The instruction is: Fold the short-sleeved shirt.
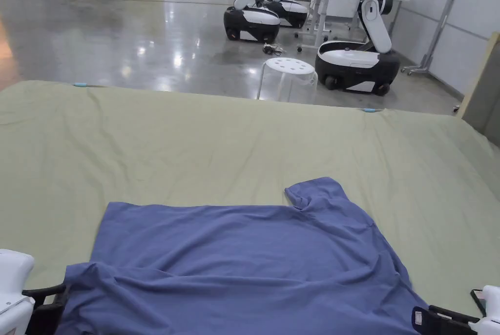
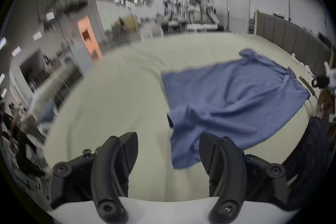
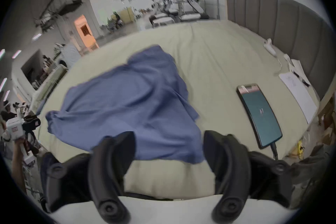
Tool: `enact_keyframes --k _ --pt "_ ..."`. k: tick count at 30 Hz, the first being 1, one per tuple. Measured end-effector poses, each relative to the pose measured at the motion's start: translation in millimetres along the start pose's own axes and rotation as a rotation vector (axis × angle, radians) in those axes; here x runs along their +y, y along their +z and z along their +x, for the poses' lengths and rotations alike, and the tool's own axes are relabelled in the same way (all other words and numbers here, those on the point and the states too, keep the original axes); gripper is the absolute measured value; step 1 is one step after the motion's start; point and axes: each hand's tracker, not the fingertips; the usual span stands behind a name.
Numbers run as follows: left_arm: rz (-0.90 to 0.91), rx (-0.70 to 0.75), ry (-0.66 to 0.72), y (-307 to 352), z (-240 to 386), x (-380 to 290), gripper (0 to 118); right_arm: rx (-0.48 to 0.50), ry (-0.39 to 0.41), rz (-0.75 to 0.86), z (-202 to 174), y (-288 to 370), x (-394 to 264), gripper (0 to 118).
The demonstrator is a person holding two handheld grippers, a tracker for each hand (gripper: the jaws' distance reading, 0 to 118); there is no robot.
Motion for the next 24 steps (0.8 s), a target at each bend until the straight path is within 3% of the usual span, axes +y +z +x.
enact_keyframes --k 3,6,9,10,11,12,13,14,15,16,18,24 --pt "0.174 -0.012 0.060 36.8 13.8 15.7 70 0.072 0.076 0.217 -40.7 30.0 8.5 101" --pt "0.320 0.087 0.038 54.6 38.8 29.4 70 0.164 0.128 0.435 -93.7 49.6 14.7 115" --pt "0.377 0.069 0.084 54.5 55.1 36.4 70 0.137 0.213 0.575 -139.8 54.6 13.5 114" --pt "0.401 0.043 0.108 54.0 58.9 36.4 69 0.121 0.254 0.610 -153.5 54.5 10.8 110" --pt "0.422 0.021 0.122 55.8 64.2 37.6 66 0.126 0.270 0.623 -162.6 53.6 7.9 97" --pt "0.429 0.003 0.138 55.3 66.8 36.5 51 0.141 0.282 0.625 -170.8 50.5 5.2 68" --pt "0.420 -0.009 0.138 53.8 67.1 35.6 3 0.126 0.299 0.615 -176.7 47.8 3.0 21" --pt "0.413 0.002 0.133 50.6 69.6 35.4 3 0.077 0.339 0.601 -184.4 43.2 -0.2 5" --pt "0.414 0.045 0.120 54.6 68.6 35.3 3 0.045 0.362 0.592 -187.8 39.7 -3.7 5" --pt "0.375 -0.021 0.110 52.3 62.3 35.7 3 0.079 0.346 0.595 -185.0 36.7 -7.0 5" --pt "0.342 -0.013 0.117 45.5 52.8 35.9 3 0.124 0.327 0.561 -182.8 33.9 -8.5 5" --pt "0.156 -0.001 0.059 -31.1 24.7 63.3 3 0.092 0.336 0.521 -170.5 24.4 -11.1 5"
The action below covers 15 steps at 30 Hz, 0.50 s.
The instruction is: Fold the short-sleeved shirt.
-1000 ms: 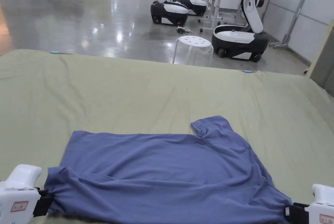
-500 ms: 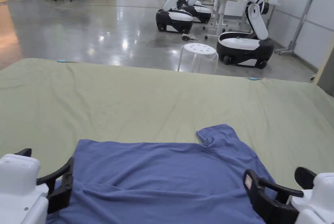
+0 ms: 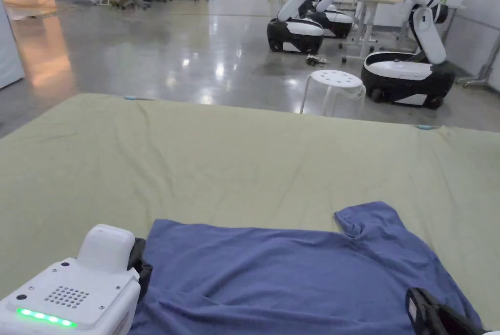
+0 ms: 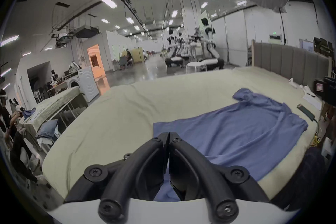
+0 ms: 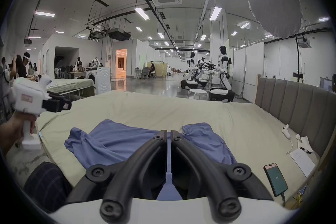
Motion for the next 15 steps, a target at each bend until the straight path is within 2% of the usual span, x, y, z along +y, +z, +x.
enact_keyframes --k 3,6,7,9,10,15 --pt "-0.150 -0.020 0.015 -72.4 -20.8 18.7 3 -0.025 0.010 -0.030 7.0 -7.8 -3.5 5" --pt "-0.249 -0.024 -0.015 -146.7 -38.6 34.5 4 -0.039 -0.022 -0.058 17.2 -18.3 -6.0 5" --pt "-0.304 -0.002 -0.039 -173.5 -37.8 35.7 12 -0.051 -0.022 -0.064 20.1 -22.2 -6.5 5" --pt "-0.417 -0.029 -0.038 -219.2 -40.6 36.8 62 -0.067 -0.022 -0.082 26.9 -31.4 -7.8 5" --pt "-0.440 -0.042 -0.025 -240.9 -42.0 34.9 78 -0.076 -0.023 -0.097 31.1 -36.4 -8.4 5" --pt "-0.504 -0.040 0.018 -289.4 -24.5 20.8 78 -0.126 -0.022 -0.134 56.0 -61.2 -5.4 5"
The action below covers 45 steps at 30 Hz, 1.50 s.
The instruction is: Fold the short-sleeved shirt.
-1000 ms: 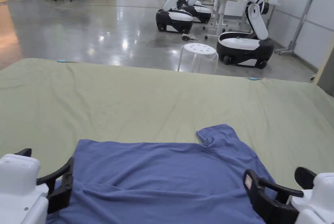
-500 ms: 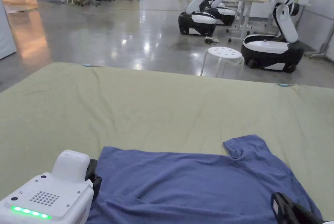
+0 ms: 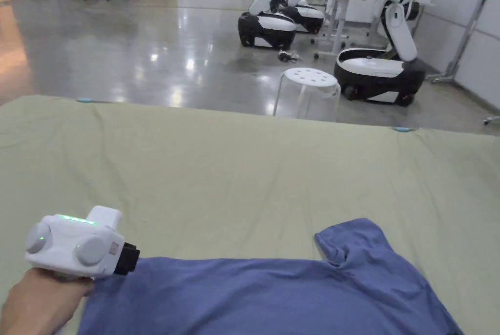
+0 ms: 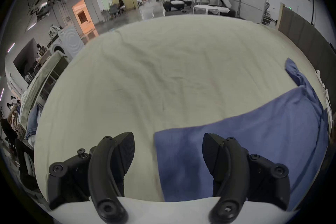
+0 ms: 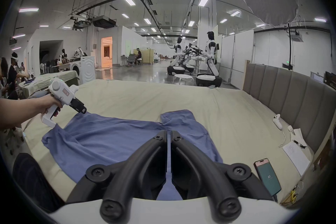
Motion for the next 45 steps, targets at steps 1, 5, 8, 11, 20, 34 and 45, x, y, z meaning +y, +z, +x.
enact_keyframes --k 1,5,8,11,20,34,45 --pt "-0.021 0.011 -0.015 -6.9 3.2 -0.9 76 -0.006 0.003 -0.011 6.7 -8.3 3.6 5" --pt "-0.021 -0.055 -0.036 -0.3 11.4 -10.6 10 0.007 0.045 -0.077 34.8 -62.3 22.8 6" --pt "0.034 -0.067 -0.098 15.0 15.7 -15.9 10 0.030 0.067 -0.210 60.7 -138.7 35.7 6" --pt "0.107 -0.080 -0.080 43.0 15.3 -16.8 10 0.075 -0.008 -0.359 90.8 -225.9 36.6 32" --pt "0.176 -0.103 -0.098 77.1 7.4 -7.1 10 -0.025 0.166 -0.718 103.0 -351.9 -3.1 108" --pt "0.309 -0.045 -0.096 134.1 10.1 -23.9 10 0.083 0.048 -0.387 105.3 -208.7 72.4 1" --pt "0.245 -0.083 0.046 233.3 7.7 -198.6 10 0.095 0.049 -0.304 98.6 -11.1 -7.1 1"
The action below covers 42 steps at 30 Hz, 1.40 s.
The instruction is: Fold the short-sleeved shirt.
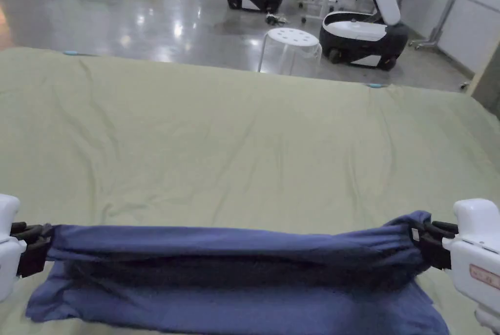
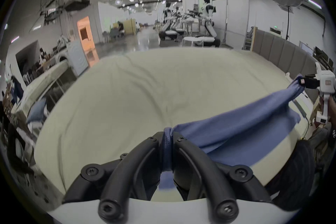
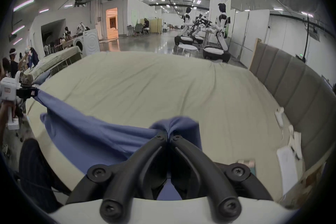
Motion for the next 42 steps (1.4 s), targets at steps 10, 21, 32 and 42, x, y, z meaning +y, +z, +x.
enact_keyframes --k 10,21,32,42 --pt "-0.088 0.060 0.011 -38.2 16.5 -45.1 53 -0.086 -0.082 -0.038 -20.3 -7.2 -82.4 44" --pt "0.626 0.042 -0.016 77.7 85.6 -18.5 74 -0.067 -0.020 0.620 -108.1 101.0 -30.7 110" --pt "0.580 0.145 0.044 70.1 40.6 -30.7 6 -0.060 0.008 0.572 -156.1 82.8 -35.2 0" --pt "0.042 -0.214 0.266 21.5 -112.2 -3.4 72 -0.078 0.002 0.457 -166.7 67.5 -35.1 0"
